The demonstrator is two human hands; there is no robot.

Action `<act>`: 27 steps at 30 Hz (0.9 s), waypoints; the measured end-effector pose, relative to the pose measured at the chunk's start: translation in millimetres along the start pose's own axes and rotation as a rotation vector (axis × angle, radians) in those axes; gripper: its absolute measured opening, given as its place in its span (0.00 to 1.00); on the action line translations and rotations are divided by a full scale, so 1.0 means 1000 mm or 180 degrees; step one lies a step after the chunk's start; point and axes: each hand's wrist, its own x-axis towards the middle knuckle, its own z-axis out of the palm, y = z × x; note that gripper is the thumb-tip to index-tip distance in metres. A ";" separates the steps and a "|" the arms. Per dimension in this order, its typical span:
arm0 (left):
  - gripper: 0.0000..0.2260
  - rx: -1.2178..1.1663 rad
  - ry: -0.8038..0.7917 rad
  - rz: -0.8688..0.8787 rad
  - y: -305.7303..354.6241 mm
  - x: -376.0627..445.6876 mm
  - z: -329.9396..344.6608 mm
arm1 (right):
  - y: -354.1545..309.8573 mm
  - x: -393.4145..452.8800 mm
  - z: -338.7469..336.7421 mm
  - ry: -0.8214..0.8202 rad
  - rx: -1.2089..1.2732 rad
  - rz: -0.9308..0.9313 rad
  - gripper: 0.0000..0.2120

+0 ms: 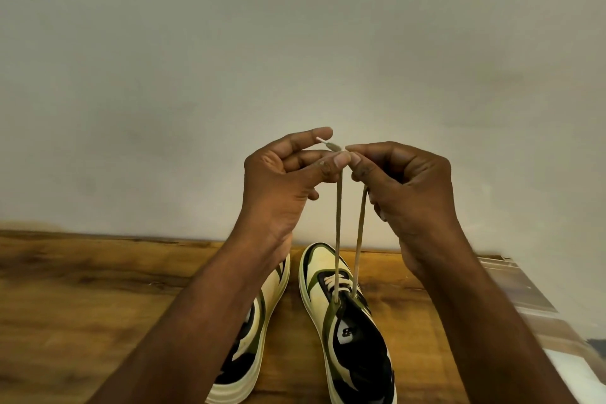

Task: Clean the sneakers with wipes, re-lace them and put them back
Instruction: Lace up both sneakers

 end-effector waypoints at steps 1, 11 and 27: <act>0.21 -0.0005 -0.0022 -0.0005 0.000 0.000 0.000 | 0.000 0.000 0.000 -0.0049 -0.0055 -0.0027 0.05; 0.12 0.0043 0.0011 -0.0011 -0.005 0.002 -0.003 | 0.000 0.003 -0.007 -0.0316 -0.0132 0.0068 0.05; 0.07 0.0365 -0.0302 0.0388 -0.007 0.003 -0.001 | -0.002 0.004 -0.004 -0.0058 -0.0125 0.0036 0.07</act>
